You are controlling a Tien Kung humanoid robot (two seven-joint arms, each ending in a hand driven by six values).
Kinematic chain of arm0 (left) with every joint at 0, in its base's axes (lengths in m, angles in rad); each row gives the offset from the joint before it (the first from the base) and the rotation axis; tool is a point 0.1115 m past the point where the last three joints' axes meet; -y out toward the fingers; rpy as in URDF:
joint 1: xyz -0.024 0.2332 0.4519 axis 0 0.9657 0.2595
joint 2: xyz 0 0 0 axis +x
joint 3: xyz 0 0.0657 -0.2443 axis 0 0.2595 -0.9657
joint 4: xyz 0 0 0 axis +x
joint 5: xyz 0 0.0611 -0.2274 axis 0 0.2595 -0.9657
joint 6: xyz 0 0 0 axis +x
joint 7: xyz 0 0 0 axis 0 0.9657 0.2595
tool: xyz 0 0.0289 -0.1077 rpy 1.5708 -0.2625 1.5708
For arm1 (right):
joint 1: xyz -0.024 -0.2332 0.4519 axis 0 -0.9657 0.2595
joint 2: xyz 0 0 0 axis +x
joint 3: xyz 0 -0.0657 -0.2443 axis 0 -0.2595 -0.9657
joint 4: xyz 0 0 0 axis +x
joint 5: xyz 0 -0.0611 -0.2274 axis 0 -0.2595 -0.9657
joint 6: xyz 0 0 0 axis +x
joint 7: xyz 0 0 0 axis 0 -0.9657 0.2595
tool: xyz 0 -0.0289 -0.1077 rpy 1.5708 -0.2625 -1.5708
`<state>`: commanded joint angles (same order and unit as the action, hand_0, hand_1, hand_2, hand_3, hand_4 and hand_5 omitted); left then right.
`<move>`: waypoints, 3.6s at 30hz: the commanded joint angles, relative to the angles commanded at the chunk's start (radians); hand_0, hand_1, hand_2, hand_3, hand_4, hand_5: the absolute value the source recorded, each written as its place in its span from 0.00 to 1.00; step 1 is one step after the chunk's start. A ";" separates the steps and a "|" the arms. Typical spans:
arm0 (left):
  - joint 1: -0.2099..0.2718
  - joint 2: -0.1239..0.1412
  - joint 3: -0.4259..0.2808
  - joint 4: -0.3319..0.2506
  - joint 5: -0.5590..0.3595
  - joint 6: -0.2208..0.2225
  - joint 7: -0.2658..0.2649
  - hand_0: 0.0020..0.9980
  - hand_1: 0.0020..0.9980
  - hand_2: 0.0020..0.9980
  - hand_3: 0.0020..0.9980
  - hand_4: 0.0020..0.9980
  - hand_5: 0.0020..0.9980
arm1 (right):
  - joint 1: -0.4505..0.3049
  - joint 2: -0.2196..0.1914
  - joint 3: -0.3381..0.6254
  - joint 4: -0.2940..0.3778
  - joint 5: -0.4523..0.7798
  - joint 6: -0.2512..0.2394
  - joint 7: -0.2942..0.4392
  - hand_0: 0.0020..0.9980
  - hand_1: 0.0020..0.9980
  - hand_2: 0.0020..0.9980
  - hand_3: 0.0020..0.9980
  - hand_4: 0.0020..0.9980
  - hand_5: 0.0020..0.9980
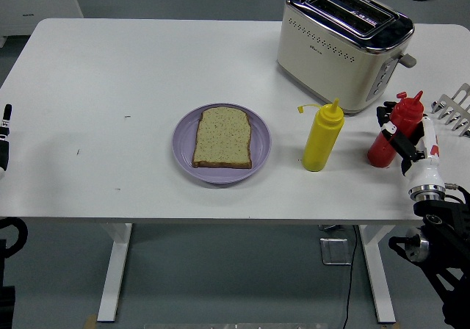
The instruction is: Pick up the cup,pour liquid into bread,place the cup on the desk
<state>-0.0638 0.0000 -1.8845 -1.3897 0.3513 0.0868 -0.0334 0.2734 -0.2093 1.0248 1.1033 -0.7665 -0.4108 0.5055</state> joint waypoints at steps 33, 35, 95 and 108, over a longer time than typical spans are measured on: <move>-0.003 0.000 0.001 -0.001 0.000 -0.001 0.000 0.79 0.75 0.74 0.69 0.57 1.00 | -0.091 -0.064 0.011 0.069 -0.153 0.041 -0.046 0.93 0.87 0.95 0.99 0.86 0.34; -0.003 0.000 0.002 -0.001 0.000 -0.001 0.000 0.79 0.75 0.74 0.69 0.57 1.00 | -0.112 -0.078 0.015 0.085 -0.158 0.047 -0.050 0.94 0.88 0.96 1.00 0.86 0.34; -0.003 0.000 0.008 -0.001 0.002 0.000 0.001 0.78 0.74 0.73 0.68 0.57 1.00 | -0.202 -0.077 0.546 0.242 0.486 0.332 -0.363 0.75 0.68 0.71 0.77 0.62 0.64; -0.005 0.000 0.007 -0.001 0.002 0.001 0.001 0.79 0.74 0.73 0.68 0.57 1.00 | -0.199 -0.072 0.556 0.234 0.472 0.344 -0.408 0.75 0.68 0.70 0.75 0.61 0.67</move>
<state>-0.0690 0.0000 -1.8778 -1.3912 0.3529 0.0873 -0.0321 0.0747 -0.2810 1.5810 1.3370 -0.2949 -0.0673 0.0973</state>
